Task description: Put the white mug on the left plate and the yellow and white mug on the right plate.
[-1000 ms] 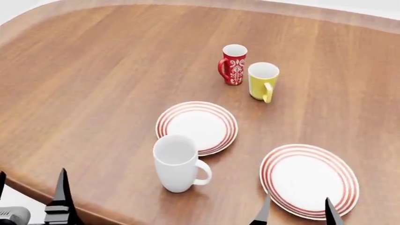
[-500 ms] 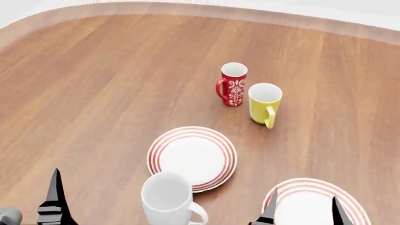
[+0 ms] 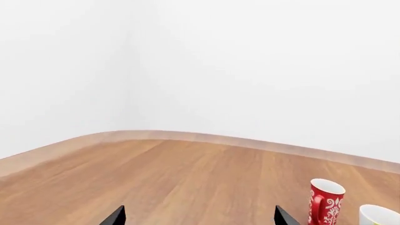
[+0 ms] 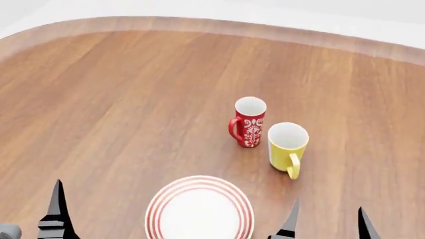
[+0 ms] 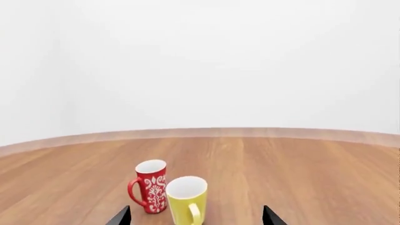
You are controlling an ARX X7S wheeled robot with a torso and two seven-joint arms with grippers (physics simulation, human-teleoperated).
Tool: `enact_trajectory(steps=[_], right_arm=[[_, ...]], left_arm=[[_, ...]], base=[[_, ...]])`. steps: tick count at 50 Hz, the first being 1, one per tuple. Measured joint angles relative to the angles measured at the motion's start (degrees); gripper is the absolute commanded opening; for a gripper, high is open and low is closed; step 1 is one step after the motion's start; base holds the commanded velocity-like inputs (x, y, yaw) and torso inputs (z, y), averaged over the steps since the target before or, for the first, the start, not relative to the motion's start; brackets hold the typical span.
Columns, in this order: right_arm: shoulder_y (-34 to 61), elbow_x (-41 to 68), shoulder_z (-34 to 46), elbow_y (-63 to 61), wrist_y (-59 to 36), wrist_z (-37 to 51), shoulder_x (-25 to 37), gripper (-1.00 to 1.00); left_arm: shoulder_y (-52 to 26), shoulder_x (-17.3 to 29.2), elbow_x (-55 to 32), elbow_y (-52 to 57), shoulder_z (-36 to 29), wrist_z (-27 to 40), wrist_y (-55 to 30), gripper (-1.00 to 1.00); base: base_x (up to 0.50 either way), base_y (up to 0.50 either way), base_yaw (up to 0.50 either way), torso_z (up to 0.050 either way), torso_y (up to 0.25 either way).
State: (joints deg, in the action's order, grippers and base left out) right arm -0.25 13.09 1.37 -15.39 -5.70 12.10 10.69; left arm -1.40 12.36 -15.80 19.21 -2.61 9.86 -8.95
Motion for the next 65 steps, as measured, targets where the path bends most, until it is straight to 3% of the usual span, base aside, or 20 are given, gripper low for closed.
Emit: enact_trajectory(steps=[20,39,65], right_arm=[[-1.2,1.1,0.5,-1.5,-1.6,-0.7,2.5,1.00],[-0.9,6.9,1.4,-11.6,-18.7,-7.7,16.5,1.00],[-2.5,11.9,4.9,-20.1,-25.9,-20.3,30.4,1.00]], left_arm=[[0.3,0.8,-0.8,0.4,-0.1,0.8,0.1,1.00],[0.5,1.2,-2.3,1.9,0.3,1.7,-0.2,1.00],[1.1,1.7,-3.6,3.8,0.6,2.9,-0.1,1.00]], base=[[0.00,0.00,0.00,0.000,0.001],[0.00,0.00,0.00,0.000,0.000],[0.00,0.00,0.00,0.000,0.000]])
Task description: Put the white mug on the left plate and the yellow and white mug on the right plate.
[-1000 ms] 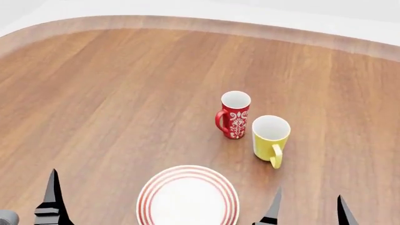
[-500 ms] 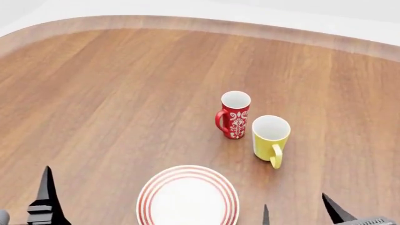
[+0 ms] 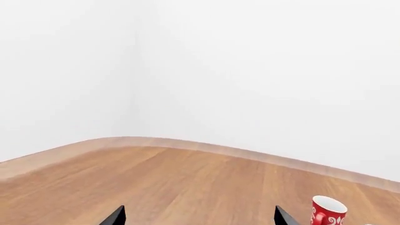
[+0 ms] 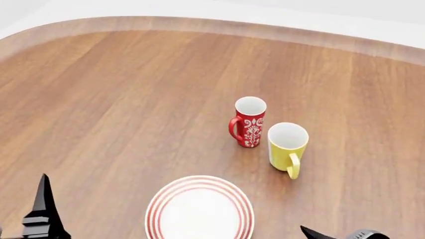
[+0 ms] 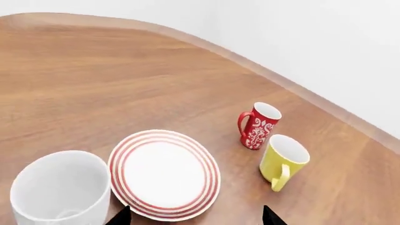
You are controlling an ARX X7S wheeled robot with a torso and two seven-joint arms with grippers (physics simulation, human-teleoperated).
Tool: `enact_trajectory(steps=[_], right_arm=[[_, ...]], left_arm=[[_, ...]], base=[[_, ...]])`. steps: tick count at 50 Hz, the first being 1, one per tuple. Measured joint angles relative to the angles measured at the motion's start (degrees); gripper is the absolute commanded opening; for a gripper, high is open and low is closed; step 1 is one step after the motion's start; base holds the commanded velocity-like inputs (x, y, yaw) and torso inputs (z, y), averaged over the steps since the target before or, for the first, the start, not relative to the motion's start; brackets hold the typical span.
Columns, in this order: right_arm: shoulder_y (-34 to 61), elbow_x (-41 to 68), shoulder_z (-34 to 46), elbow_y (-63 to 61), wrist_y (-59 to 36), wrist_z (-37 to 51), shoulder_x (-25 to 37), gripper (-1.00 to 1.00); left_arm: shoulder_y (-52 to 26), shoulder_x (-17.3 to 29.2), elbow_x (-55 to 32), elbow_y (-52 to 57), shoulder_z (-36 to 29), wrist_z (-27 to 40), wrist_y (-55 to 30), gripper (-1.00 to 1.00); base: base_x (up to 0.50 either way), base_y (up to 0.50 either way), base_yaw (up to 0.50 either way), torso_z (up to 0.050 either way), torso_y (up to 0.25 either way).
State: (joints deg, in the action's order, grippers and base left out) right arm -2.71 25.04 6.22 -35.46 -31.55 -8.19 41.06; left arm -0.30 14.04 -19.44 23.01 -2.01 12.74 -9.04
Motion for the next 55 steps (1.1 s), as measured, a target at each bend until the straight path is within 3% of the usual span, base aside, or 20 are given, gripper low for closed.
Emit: enact_trajectory(steps=[24,55], right_arm=[[0.8,0.9,1.9,-2.5,-4.1,-3.5,5.4,1.00],[10.8,-3.8,17.4,8.5,-5.1,-11.1,-0.9,1.00]], left_arm=[[0.2,0.4,-0.6,0.7,-0.4,0.8,0.2,1.00],[-0.1,0.8,-0.3,1.1,-2.6,1.3,-0.1,1.00]], base=[[0.00,0.00,0.00,0.000,0.000],[0.00,0.00,0.00,0.000,0.000]])
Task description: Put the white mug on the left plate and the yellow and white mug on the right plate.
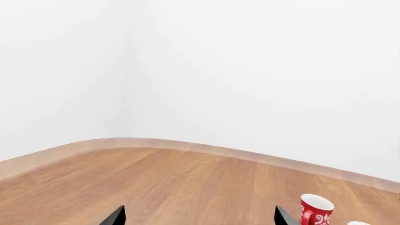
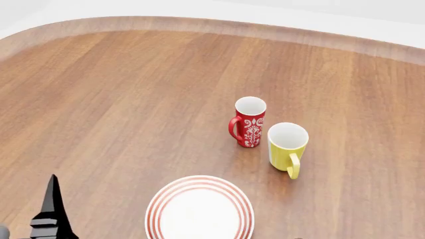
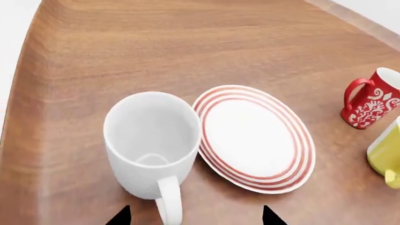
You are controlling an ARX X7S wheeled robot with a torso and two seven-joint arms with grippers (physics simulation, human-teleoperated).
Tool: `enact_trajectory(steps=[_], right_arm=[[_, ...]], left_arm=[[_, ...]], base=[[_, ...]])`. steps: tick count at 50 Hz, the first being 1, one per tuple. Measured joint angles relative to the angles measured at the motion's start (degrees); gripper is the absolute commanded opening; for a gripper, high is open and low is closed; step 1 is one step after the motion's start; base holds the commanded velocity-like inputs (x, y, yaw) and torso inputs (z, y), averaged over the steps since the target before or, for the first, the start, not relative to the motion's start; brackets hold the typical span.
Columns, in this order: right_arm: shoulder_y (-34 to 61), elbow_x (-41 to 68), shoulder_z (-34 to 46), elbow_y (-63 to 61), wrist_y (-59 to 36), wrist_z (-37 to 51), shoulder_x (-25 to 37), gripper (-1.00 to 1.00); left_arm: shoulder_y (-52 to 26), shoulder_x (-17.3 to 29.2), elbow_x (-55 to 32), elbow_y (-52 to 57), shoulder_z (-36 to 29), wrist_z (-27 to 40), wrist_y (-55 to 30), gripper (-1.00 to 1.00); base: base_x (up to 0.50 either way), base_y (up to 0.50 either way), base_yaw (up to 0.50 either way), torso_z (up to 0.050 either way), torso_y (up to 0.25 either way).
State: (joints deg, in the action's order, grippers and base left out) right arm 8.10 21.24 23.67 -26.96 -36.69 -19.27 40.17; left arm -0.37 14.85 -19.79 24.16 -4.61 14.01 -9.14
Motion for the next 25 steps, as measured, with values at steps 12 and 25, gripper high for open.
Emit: enact_trajectory(steps=[12,25], right_arm=[[3.3,-1.7,3.9,5.5,1.3,-2.4,-2.9,1.00],[6.1,-2.6,7.0,11.7,3.4,-5.8,-4.8,1.00]], left_arm=[[-0.1,0.3,-0.1,0.3,-0.4,0.3,-0.1,1.00],[-0.1,0.5,-0.2,0.5,-0.6,0.8,-0.1,1.00]], base=[[0.00,0.00,0.00,0.000,0.000],[0.00,0.00,0.00,0.000,0.000]])
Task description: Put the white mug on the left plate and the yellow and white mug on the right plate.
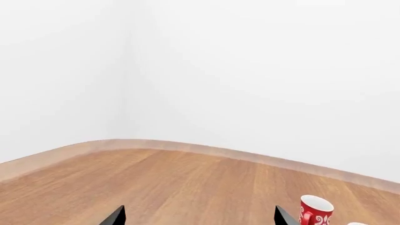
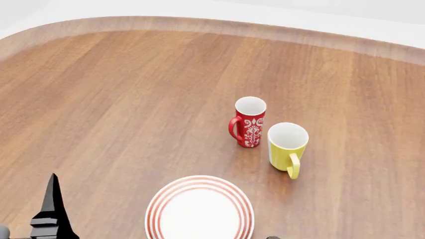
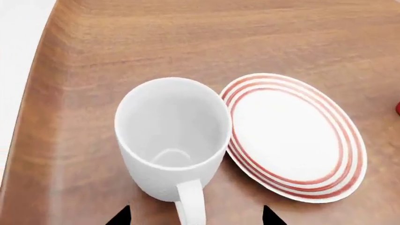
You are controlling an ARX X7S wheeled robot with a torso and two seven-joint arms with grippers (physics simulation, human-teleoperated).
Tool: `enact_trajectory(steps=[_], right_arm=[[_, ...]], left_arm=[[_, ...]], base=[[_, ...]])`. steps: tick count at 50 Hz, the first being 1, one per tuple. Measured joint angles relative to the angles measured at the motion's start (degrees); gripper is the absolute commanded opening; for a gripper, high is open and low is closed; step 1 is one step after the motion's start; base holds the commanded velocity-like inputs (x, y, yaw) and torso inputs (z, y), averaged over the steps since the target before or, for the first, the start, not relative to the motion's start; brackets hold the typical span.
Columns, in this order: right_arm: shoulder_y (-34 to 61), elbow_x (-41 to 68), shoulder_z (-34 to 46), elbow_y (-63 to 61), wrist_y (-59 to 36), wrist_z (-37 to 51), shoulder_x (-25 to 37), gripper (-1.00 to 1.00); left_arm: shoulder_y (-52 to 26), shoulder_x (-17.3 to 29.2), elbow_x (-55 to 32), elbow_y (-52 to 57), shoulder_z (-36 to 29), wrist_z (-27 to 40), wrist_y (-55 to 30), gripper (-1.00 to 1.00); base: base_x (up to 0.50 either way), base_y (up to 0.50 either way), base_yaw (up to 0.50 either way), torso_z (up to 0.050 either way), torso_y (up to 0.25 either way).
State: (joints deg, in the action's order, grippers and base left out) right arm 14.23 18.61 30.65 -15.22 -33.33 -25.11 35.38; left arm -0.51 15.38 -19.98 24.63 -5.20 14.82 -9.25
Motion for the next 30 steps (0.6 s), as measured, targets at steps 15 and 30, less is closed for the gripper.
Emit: enact_trajectory(steps=[15,30], right_arm=[[2.6,-0.9,2.0,6.3,1.6,-2.5,-1.7,1.00],[3.6,-2.1,4.3,11.8,3.1,-4.0,-3.4,1.00]], left_arm=[[-0.1,0.3,-0.2,0.0,-0.2,0.4,0.2,1.00],[0.0,0.6,-0.5,0.3,-0.3,0.8,0.3,1.00]], base=[[0.00,0.00,0.00,0.000,0.000],[0.00,0.00,0.00,0.000,0.000]])
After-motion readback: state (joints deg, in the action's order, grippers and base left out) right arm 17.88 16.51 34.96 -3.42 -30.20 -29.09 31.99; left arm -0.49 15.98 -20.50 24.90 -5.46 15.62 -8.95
